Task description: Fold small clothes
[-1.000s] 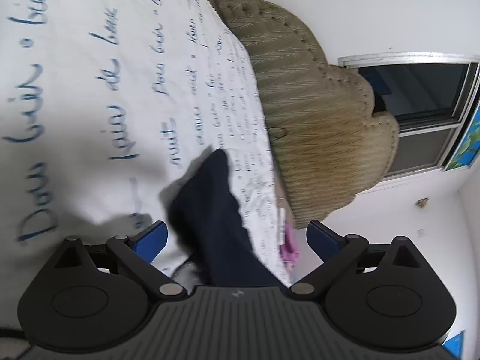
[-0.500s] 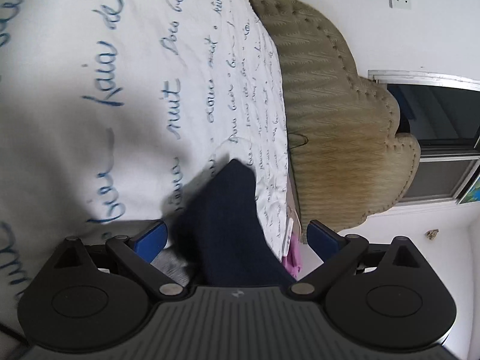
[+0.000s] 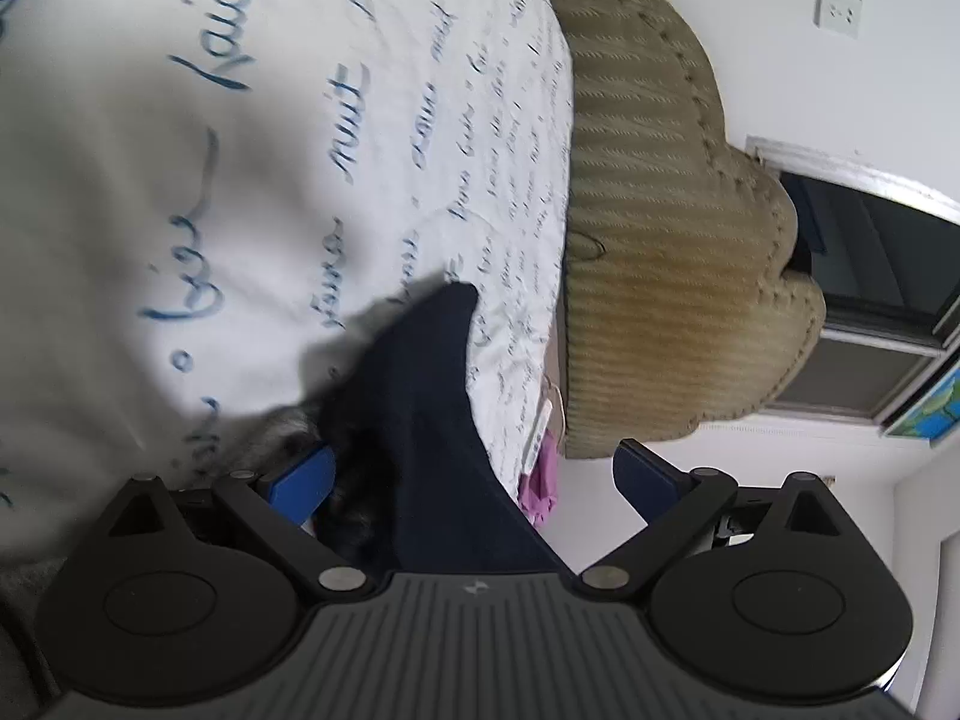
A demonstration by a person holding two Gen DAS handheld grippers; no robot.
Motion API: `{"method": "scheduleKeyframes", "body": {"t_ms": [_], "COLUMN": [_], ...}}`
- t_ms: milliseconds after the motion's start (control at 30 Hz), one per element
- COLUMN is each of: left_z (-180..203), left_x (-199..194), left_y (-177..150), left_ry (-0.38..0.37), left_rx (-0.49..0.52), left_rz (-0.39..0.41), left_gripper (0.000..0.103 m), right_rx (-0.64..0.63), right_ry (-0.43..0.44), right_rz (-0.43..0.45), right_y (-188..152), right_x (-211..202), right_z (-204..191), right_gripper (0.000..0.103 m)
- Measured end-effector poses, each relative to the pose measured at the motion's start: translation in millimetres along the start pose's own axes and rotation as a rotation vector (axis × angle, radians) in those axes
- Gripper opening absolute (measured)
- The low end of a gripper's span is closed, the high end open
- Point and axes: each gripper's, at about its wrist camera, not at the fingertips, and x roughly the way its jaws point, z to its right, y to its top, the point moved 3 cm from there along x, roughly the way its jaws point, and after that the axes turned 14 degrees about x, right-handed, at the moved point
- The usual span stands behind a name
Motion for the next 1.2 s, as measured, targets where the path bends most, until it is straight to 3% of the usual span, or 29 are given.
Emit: {"method": "scheduleKeyframes", "body": {"t_ms": [133,300,367,400,433,500,700,800,933,1033,1100,1200], "left_z": [5,1,9,14,16,17,26,35,42,38,40,41], "left_x": [6,20,23,27,31,43,45,44,38,39,42,46], "left_y": [-1,6,5,4,2,-6,-25,-33,-41,-48,-52,-57], "left_ry": [-0.003,0.116,0.193,0.239,0.293,0.418,0.449,0.49,0.473,0.474,0.488,0.501], "left_rx": [0.007,0.067,0.137,0.2,0.263,0.414,0.689,0.824,0.943,0.978,1.016,1.081], "left_rz": [0.012,0.046,0.041,0.022,-0.002,-0.054,-0.015,-0.011,-0.026,-0.033,-0.022,-0.02], "left_gripper": [0.1,0.095,0.067,0.039,0.02,0.01,0.008,0.008,0.008,0.008,0.008,0.008], "right_rx": [-0.006,-0.001,-0.025,-0.039,-0.055,-0.069,0.04,0.045,-0.016,0.013,0.068,0.035], "right_ry": [-0.006,-0.002,0.005,0.007,0.0,-0.051,-0.452,-0.45,-0.34,-0.469,-0.473,-0.478], "right_rz": [-0.004,0.021,0.039,0.051,0.061,0.085,0.038,0.037,0.107,0.099,0.074,0.083], "right_y": [0,-1,-5,-7,-9,-12,-25,-32,-20,-8,-12,-18], "right_x": [1,-5,-15,-22,-31,-51,-62,-60,-76,-76,-75,-74], "right_z": [-1,-2,-7,-8,-8,8,135,143,109,140,156,155], "right_gripper": [0.018,0.018,0.018,0.018,0.018,0.017,0.018,0.018,0.016,0.016,0.016,0.016]}}
